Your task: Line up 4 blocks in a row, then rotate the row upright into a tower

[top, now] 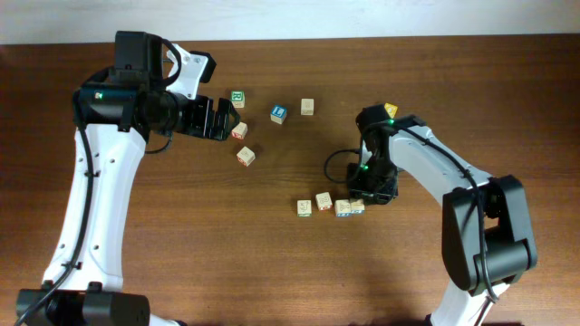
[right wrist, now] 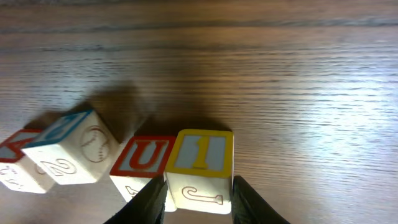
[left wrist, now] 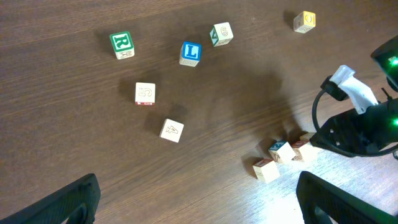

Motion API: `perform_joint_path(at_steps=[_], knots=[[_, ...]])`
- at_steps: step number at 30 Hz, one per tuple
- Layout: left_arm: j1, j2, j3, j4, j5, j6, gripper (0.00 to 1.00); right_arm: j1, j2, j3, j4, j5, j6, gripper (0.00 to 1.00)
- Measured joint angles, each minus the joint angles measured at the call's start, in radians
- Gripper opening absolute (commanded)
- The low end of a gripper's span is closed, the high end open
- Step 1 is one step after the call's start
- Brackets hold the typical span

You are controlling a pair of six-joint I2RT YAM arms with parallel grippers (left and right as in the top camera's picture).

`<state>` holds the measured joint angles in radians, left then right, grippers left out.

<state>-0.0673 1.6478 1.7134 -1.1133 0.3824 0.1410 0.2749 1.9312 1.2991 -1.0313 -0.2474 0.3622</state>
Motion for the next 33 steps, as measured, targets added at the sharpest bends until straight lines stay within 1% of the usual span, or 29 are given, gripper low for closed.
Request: perform_joint_path(at_steps=[4,6,10,13,14,16,18,21,27,33], knots=[[0.0,0.0,0.0,0.0,0.0,0.0,0.99,0.026,0.0,0.0,0.02,-0.018,0.009,0.36],[0.0,0.0,0.0,0.0,0.0,0.0,0.99,0.034,0.0,0.0,0.026,-0.021,0.01,0.46],[0.0,0.0,0.0,0.0,0.0,0.0,0.99,0.034,0.0,0.006,0.006,-0.024,-0.015,0.51],[0.0,0.0,0.0,0.0,0.0,0.0,0.99,0.034,0.004,0.08,-0.034,-0.016,-0.038,0.52],[0.0,0.0,0.0,0.0,0.0,0.0,0.99,0.034,0.004,0.111,-0.034,-0.015,-0.043,0.5],[0.0,0.0,0.0,0.0,0.0,0.0,0.99,0.034,0.004,0.162,-0.006,-0.013,-0.05,0.41],[0.0,0.0,0.0,0.0,0.0,0.0,0.99,0.034,0.003,0.179,0.061,-0.012,-0.046,0.33],[0.0,0.0,0.0,0.003,0.0,0.0,0.99,0.039,0.004,0.179,0.139,-0.008,-0.019,0.24],[0.0,0.0,0.0,0.003,0.0,0.0,0.99,0.105,0.022,0.179,0.167,-0.001,0.026,0.17],[0.0,0.0,0.0,0.003,0.0,0.0,0.99,0.158,0.117,0.179,0.137,0.005,0.047,0.16]])
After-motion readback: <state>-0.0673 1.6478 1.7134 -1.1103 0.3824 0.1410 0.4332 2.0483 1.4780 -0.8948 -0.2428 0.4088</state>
